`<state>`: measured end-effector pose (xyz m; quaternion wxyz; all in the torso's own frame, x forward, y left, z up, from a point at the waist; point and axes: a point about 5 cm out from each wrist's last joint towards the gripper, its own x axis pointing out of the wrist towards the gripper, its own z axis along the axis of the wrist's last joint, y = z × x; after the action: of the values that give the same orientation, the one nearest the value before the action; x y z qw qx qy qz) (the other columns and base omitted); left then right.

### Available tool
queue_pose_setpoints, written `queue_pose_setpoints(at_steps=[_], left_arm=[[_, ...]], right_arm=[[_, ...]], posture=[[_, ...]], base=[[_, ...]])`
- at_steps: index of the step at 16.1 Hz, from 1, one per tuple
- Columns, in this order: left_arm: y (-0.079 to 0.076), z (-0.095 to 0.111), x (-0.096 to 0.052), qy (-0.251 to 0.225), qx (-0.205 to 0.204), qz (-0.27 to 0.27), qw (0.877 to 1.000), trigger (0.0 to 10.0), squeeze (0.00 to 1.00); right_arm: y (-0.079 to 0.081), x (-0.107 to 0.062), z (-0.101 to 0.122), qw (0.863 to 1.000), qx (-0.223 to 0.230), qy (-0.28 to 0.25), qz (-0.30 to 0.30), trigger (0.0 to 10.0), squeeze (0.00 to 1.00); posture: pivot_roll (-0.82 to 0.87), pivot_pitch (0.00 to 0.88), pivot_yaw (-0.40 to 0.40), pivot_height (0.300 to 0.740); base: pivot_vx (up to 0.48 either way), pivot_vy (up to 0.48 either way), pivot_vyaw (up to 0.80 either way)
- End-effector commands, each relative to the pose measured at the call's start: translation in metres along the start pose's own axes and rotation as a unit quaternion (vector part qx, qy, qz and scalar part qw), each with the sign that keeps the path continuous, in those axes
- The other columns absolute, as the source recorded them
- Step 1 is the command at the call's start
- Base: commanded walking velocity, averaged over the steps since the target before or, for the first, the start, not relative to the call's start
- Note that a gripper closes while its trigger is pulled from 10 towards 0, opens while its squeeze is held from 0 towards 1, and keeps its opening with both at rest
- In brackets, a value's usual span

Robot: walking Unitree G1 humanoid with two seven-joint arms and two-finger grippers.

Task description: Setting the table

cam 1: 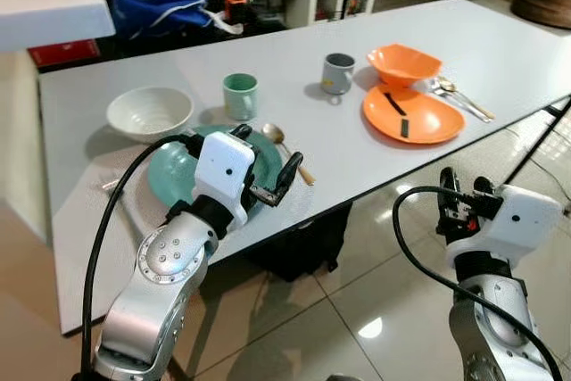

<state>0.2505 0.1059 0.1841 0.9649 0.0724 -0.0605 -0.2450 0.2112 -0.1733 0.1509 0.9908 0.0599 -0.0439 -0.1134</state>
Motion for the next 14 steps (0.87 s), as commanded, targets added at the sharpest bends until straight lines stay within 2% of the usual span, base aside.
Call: queue_pose_setpoints(at_steps=[1, 10, 14], left_arm=[[0.0054, 0.0008, 0.0013, -0.005, 0.009, 0.009, 1.000, 10.0, 0.00], [0.0103, 0.0006, 0.0020, 0.000, 0.012, 0.018, 1.000, 10.0, 0.00], [0.0085, 0.0072, 0.0036, -0.022, 0.004, -0.004, 1.000, 10.0, 0.00]], right_arm=[[-0.0007, 0.0013, 0.0066, 1.000, -0.001, -0.010, -0.007, 10.0, 0.00], [0.0058, 0.0092, 0.0095, 1.000, -0.013, -0.006, 0.018, 10.0, 0.00], [0.0048, 0.0096, 0.0096, 1.000, -0.013, -0.004, 0.011, 10.0, 0.00]], posture=[[0.00, 0.037, -0.025, 0.740], [0.02, 0.065, -0.043, 0.740], [0.02, 0.070, -0.040, 0.740]], base=[[0.000, 0.000, 0.00], [0.000, 0.000, -0.80], [0.078, 0.000, 0.00]])
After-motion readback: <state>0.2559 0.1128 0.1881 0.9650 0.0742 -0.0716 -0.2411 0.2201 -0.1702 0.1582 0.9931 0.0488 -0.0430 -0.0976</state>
